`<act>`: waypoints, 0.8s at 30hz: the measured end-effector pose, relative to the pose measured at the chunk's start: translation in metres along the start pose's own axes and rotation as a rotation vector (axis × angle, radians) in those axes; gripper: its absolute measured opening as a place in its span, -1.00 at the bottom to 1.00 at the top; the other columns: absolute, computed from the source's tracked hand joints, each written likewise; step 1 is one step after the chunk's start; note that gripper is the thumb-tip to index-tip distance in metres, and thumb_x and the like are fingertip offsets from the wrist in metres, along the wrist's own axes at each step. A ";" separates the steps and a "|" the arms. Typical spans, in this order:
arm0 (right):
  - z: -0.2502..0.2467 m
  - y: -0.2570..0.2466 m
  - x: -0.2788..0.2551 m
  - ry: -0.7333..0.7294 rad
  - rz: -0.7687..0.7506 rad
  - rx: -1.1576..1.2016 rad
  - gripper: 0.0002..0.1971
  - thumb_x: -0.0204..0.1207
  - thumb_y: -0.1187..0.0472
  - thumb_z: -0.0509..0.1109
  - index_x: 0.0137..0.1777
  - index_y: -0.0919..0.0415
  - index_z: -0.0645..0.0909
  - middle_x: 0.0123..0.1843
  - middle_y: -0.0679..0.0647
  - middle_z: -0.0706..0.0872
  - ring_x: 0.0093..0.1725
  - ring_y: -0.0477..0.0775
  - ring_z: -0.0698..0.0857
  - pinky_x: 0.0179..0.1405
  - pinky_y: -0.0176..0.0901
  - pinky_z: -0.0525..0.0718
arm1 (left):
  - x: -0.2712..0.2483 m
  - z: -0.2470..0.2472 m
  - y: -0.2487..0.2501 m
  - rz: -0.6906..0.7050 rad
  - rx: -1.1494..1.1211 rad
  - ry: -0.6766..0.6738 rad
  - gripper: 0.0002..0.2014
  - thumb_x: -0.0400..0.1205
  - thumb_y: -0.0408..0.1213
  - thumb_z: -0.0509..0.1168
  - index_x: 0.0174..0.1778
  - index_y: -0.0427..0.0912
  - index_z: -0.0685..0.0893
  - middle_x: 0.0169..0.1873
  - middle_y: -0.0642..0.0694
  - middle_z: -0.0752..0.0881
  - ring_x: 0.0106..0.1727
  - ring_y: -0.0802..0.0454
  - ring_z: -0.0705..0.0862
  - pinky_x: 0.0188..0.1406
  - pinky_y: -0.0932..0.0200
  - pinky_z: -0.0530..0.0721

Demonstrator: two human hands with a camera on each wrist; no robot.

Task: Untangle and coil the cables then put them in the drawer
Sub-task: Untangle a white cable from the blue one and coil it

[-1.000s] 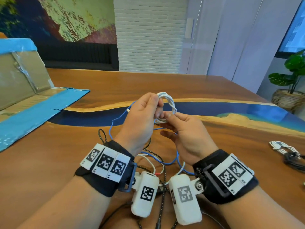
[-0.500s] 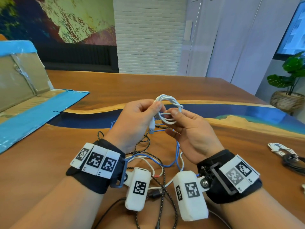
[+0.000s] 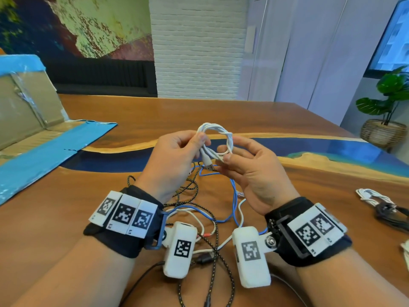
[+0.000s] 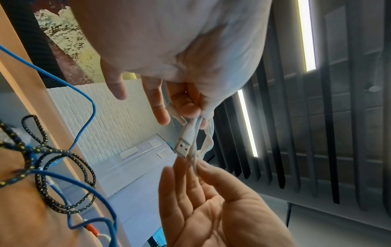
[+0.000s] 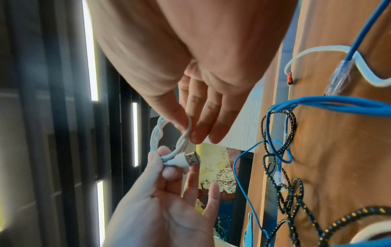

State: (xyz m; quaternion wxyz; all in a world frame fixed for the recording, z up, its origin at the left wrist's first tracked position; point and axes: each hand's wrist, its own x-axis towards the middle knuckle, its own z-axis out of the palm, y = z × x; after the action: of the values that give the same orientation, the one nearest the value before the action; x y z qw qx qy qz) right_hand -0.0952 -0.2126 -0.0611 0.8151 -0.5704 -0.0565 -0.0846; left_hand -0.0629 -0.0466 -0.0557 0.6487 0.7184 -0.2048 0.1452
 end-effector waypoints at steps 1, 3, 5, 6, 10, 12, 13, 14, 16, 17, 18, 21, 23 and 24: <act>0.000 0.001 0.001 0.040 -0.007 -0.027 -0.70 0.55 0.56 0.44 0.22 0.30 0.67 -0.03 0.18 0.86 -0.08 0.23 0.83 0.01 0.07 0.85 | 0.000 0.000 0.000 0.001 0.010 -0.013 -0.74 0.80 -0.20 0.30 -0.11 -0.15 0.85 -0.46 0.11 0.60 -0.28 0.14 0.60 -0.16 0.24 0.64; -0.001 0.003 0.002 0.114 -0.026 -0.067 -0.76 0.55 0.54 0.46 0.16 0.32 0.68 -0.09 0.20 0.84 -0.18 0.21 0.83 -0.16 -0.01 0.87 | -0.001 0.001 0.000 0.011 0.034 -0.048 -0.74 0.79 -0.16 0.31 -0.11 -0.09 0.86 -0.38 -0.03 0.65 -0.20 0.00 0.64 -0.07 0.09 0.69; -0.005 0.004 0.003 0.163 -0.037 -0.076 -0.78 0.55 0.54 0.46 0.16 0.37 0.66 -0.09 0.26 0.79 -0.23 0.19 0.82 -0.22 -0.03 0.86 | -0.001 0.002 0.001 0.028 0.046 -0.073 -0.74 0.79 -0.16 0.31 -0.14 -0.07 0.85 -0.30 -0.26 0.71 -0.16 -0.06 0.69 -0.03 0.13 0.70; -0.006 0.004 0.002 0.170 -0.036 -0.086 -0.80 0.56 0.53 0.45 0.15 0.38 0.66 -0.11 0.27 0.79 -0.24 0.18 0.82 -0.23 -0.04 0.86 | -0.002 0.002 0.002 0.034 0.051 -0.082 -0.74 0.79 -0.16 0.31 -0.15 -0.06 0.84 -0.24 -0.37 0.74 -0.14 -0.08 0.71 -0.03 0.15 0.70; -0.007 0.000 0.002 0.112 0.026 -0.074 -0.93 0.63 0.44 0.42 0.01 0.30 0.67 -0.26 0.14 0.82 -0.25 0.13 0.82 -0.22 -0.05 0.84 | 0.000 -0.004 0.004 0.036 0.070 -0.062 -0.74 0.79 -0.13 0.31 -0.14 -0.04 0.84 -0.17 -0.40 0.76 -0.11 -0.18 0.73 0.04 0.05 0.69; -0.009 -0.005 0.004 0.053 0.077 0.021 -0.89 0.68 0.42 0.34 -0.02 0.24 0.65 -0.35 0.08 0.74 -0.29 0.10 0.75 -0.18 -0.02 0.77 | 0.002 -0.008 0.002 0.021 0.071 -0.050 -0.74 0.79 -0.13 0.31 -0.12 -0.03 0.86 -0.21 -0.32 0.76 -0.11 -0.12 0.73 0.01 0.15 0.68; -0.010 -0.008 0.004 0.024 0.095 0.066 -0.87 0.70 0.42 0.29 -0.01 0.23 0.63 -0.37 0.06 0.68 -0.32 0.07 0.70 -0.18 -0.02 0.75 | 0.003 -0.008 0.002 0.016 0.067 -0.049 -0.74 0.79 -0.13 0.31 -0.12 -0.03 0.87 -0.21 -0.30 0.75 -0.10 -0.07 0.73 0.00 0.19 0.68; -0.011 -0.010 0.004 -0.005 0.107 0.099 -0.85 0.72 0.42 0.25 0.03 0.23 0.62 -0.38 0.06 0.61 -0.36 0.05 0.65 -0.19 -0.03 0.73 | 0.003 -0.009 0.001 0.013 0.064 -0.047 -0.74 0.79 -0.12 0.31 -0.12 -0.03 0.87 -0.22 -0.29 0.75 -0.11 -0.03 0.73 0.00 0.21 0.67; -0.011 -0.015 0.003 -0.059 0.120 0.135 -0.82 0.76 0.40 0.17 0.15 0.25 0.60 -0.40 0.05 0.49 -0.43 0.00 0.53 -0.26 -0.06 0.73 | 0.003 -0.008 0.001 0.008 0.062 -0.032 -0.74 0.78 -0.11 0.32 -0.11 -0.02 0.88 -0.32 -0.16 0.71 -0.17 0.06 0.68 -0.06 0.23 0.65; -0.010 -0.015 0.002 -0.075 0.123 0.143 -0.81 0.77 0.39 0.15 0.19 0.26 0.59 -0.42 0.04 0.43 -0.46 -0.01 0.48 -0.28 -0.05 0.72 | 0.003 -0.008 0.001 0.005 0.057 -0.024 -0.75 0.78 -0.12 0.32 -0.11 -0.04 0.88 -0.35 -0.07 0.68 -0.22 0.12 0.65 -0.13 0.27 0.64; -0.010 -0.016 0.002 -0.086 0.124 0.140 -0.80 0.78 0.38 0.13 0.21 0.25 0.58 -0.44 0.02 0.39 -0.48 0.00 0.45 -0.30 -0.04 0.72 | 0.003 -0.007 0.001 -0.002 0.045 -0.017 -0.75 0.78 -0.14 0.32 -0.10 -0.07 0.87 -0.39 -0.01 0.66 -0.27 0.16 0.63 -0.20 0.30 0.63; -0.008 -0.013 0.000 -0.109 0.108 0.052 -0.85 0.79 0.36 0.17 0.21 0.25 0.57 -0.44 0.05 0.47 -0.48 0.05 0.53 -0.31 -0.01 0.73 | 0.001 -0.004 0.002 -0.013 -0.035 0.014 -0.76 0.80 -0.24 0.31 -0.09 -0.17 0.85 -0.45 -0.03 0.64 -0.35 0.10 0.62 -0.34 0.30 0.62; -0.006 -0.009 0.000 -0.098 0.074 -0.081 -0.92 0.76 0.37 0.25 0.14 0.25 0.56 -0.38 0.11 0.67 -0.42 0.12 0.70 -0.26 0.00 0.75 | 0.000 -0.002 0.003 -0.023 -0.100 0.048 -0.77 0.80 -0.29 0.30 -0.07 -0.22 0.82 -0.48 0.00 0.67 -0.35 0.05 0.69 -0.32 0.25 0.71; -0.006 -0.007 -0.001 -0.092 0.064 -0.140 -0.94 0.74 0.38 0.27 0.10 0.24 0.56 -0.31 0.14 0.76 -0.36 0.15 0.76 -0.24 -0.01 0.76 | 0.000 -0.001 0.004 -0.034 -0.141 0.063 -0.78 0.80 -0.29 0.29 -0.07 -0.23 0.82 -0.49 0.03 0.68 -0.33 0.05 0.73 -0.28 0.24 0.76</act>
State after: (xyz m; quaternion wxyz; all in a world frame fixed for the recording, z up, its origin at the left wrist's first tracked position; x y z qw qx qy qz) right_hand -0.0975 -0.2205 -0.0564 0.7719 -0.6309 -0.0695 -0.0362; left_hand -0.0650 -0.0456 -0.0523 0.7061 0.6696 -0.1817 0.1419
